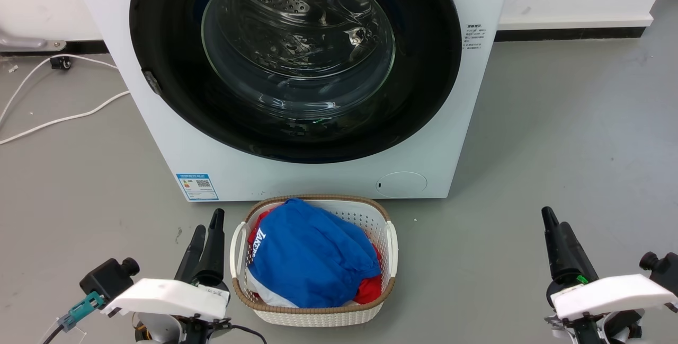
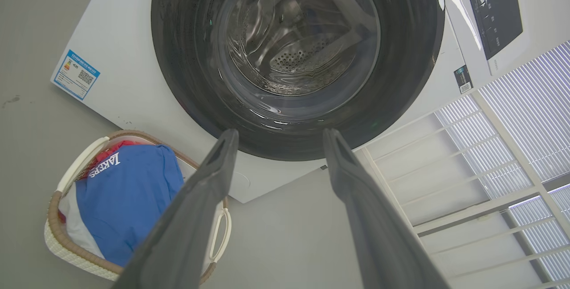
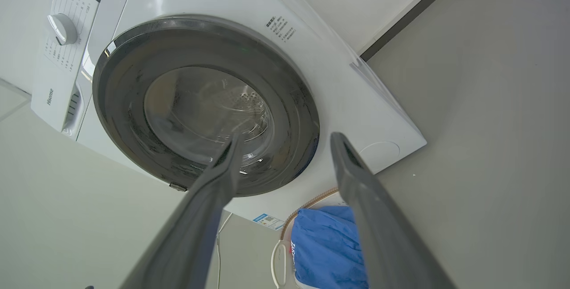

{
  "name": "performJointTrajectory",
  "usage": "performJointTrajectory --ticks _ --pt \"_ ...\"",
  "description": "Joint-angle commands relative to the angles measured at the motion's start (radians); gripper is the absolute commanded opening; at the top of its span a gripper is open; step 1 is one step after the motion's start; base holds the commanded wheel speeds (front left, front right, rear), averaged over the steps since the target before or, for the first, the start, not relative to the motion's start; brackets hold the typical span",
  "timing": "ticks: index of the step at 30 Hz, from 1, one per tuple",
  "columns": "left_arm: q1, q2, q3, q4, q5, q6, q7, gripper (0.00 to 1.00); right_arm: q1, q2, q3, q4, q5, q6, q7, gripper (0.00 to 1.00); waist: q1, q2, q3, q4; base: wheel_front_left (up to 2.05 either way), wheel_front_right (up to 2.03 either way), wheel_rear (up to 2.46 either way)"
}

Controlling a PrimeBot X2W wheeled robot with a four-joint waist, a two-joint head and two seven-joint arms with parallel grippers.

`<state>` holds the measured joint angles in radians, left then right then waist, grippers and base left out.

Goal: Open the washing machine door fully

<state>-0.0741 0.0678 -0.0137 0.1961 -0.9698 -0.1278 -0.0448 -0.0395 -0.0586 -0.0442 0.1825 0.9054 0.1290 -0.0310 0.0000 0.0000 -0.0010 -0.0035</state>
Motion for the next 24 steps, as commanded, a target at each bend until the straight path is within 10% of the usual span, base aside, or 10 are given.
performJointTrajectory --ticks 1,24 --pt "-0.020 0.010 -0.006 -0.013 0.041 -0.002 -0.011 1.00 -0.010 -0.001 0.006 -0.023 -0.051 0.001 -0.007 1.00 0.0000 0.0000 0.000 0.000 0.00 0.00 0.00" --pt "-0.023 0.041 -0.047 -0.020 0.380 0.000 -0.086 1.00 0.022 0.004 0.005 -0.098 -0.425 0.002 0.003 1.00 0.0000 0.0000 0.001 0.000 0.00 0.00 0.00"
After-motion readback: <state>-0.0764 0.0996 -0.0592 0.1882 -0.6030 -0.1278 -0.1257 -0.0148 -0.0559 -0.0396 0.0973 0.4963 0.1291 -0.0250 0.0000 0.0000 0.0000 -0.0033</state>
